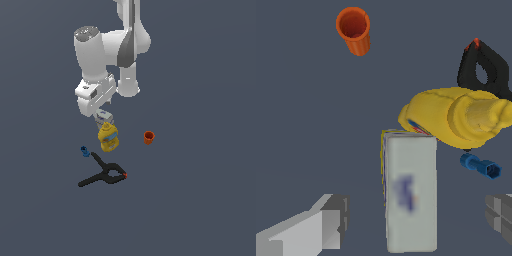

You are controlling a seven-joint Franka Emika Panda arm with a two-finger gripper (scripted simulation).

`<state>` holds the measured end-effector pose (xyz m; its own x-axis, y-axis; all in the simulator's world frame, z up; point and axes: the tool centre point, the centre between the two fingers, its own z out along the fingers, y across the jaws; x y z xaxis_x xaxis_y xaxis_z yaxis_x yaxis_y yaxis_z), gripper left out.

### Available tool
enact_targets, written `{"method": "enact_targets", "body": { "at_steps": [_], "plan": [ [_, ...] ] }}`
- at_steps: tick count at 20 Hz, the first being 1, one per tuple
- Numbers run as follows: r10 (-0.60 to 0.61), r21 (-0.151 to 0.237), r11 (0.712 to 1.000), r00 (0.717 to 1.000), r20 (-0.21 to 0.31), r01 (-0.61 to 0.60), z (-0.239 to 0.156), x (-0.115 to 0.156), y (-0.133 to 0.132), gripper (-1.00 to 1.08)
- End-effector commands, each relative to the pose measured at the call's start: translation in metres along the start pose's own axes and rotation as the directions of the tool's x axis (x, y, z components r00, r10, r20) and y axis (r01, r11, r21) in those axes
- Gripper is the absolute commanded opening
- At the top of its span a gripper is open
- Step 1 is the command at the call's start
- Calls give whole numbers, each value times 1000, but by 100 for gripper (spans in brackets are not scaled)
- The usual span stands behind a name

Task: Pick up a designated object from a clutter of objects.

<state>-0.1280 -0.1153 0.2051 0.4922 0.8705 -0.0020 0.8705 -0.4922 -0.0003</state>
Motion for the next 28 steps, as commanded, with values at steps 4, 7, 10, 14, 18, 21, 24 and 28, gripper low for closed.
{"method": "enact_targets", "body": {
  "at_steps": [4, 7, 10, 14, 18, 21, 24, 28],
  "plan": [
    [-32, 0, 999, 999, -2, 32, 3, -3, -3, 100],
    [-30, 0, 1000, 1000, -2, 30, 3, -3, -3, 100],
    [-30, 0, 1000, 1000, -2, 30, 5, -3, -3, 100],
    [-31, 0, 1000, 1000, -1, 31, 14, -4, -3, 100],
    [-32, -1, 999, 999, -1, 32, 31, -4, -4, 100],
    [-33, -1, 999, 999, 0, 33, 42, -4, -4, 100],
    [-33, -1, 999, 999, 0, 33, 48, -4, -4, 100],
    [-33, -1, 999, 999, 0, 33, 50, -4, -4, -100]
  ]
}}
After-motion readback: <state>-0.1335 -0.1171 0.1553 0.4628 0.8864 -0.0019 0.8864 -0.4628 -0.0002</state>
